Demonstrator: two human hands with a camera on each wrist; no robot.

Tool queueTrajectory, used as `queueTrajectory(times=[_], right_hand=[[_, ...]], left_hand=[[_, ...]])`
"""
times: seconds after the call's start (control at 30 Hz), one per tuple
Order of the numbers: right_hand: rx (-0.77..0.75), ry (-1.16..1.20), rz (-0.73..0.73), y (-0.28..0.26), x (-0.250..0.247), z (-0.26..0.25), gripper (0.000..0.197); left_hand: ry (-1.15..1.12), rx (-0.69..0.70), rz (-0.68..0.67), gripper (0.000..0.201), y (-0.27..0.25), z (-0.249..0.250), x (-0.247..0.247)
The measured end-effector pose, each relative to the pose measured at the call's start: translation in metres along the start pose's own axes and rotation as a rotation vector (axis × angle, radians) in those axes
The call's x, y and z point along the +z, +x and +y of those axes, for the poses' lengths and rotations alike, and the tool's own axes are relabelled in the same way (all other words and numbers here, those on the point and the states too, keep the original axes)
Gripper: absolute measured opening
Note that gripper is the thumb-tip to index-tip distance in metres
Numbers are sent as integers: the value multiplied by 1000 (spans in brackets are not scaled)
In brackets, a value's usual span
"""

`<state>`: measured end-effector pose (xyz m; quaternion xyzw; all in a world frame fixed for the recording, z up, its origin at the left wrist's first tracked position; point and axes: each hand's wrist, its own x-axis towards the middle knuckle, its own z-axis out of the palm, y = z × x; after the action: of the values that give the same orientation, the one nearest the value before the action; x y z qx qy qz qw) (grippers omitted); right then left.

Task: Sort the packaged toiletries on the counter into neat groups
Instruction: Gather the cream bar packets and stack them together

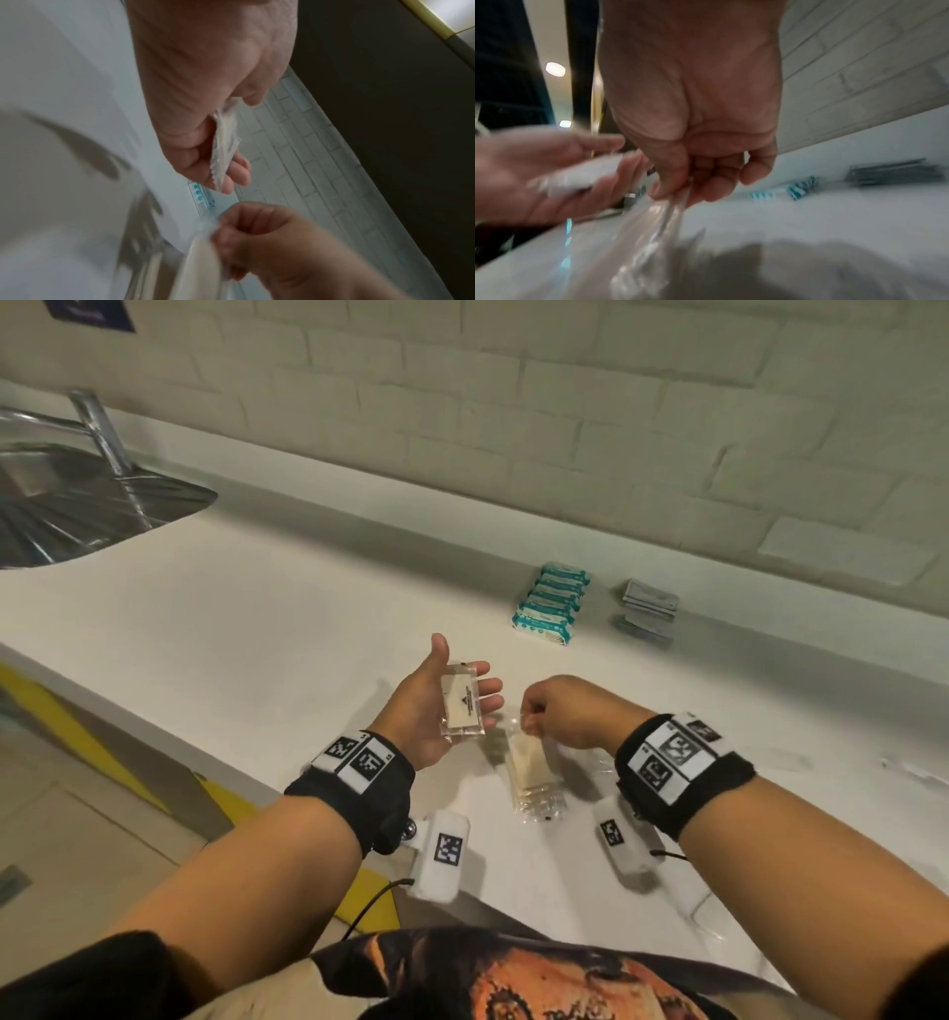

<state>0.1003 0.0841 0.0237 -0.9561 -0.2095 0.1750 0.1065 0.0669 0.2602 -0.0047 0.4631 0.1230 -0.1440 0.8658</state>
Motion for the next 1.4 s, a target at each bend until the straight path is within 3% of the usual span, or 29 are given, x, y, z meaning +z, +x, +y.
queueTrajectory(times=[0.1, 0.17, 0.27, 0.33, 0.37, 0.47, 0.6, 0.7, 0.87, 1.03, 1.17, 1.27, 1.4], right_hand=[[24, -133, 44, 4, 14, 3, 18], [42, -131, 159, 4, 14, 6, 24], [62, 250, 303, -3, 0, 5, 21], [66, 549, 265, -10, -7, -1, 28], [64, 629, 225, -14, -8, -5, 30], [40, 658, 197, -18, -4, -11, 22], [79, 868, 375, -17, -1, -6, 12], [85, 981, 425, -20, -5, -3, 8], [45, 938, 382, -19, -5, 1, 11], [20, 890, 273, -17, -8, 0, 7], [2, 830, 302, -14, -17, -1, 4], [86, 521, 404, -8, -25, 8, 5], [157, 613, 382, -9, -29, 21, 11]], left_hand=[[-54, -27, 2, 71, -3, -1, 2], [-9, -19, 51, 75, -2, -1, -1], [92, 34, 94, 59, -2, -1, 4], [92, 73, 72, 24, -4, -1, 13], [84, 95, 43, 20, -5, -2, 16], [133, 152, -30, 43, -3, -6, 23], [216, 188, -82, 36, -4, -7, 27], [254, 185, -84, 30, -2, -9, 24], [224, 187, -25, 9, -3, -9, 20], [288, 228, 7, 13, -2, -8, 17], [420, 214, -6, 13, -2, -8, 17], [485, 182, 42, 7, 0, -8, 14], [555, 54, 151, 3, 7, -13, 1]])
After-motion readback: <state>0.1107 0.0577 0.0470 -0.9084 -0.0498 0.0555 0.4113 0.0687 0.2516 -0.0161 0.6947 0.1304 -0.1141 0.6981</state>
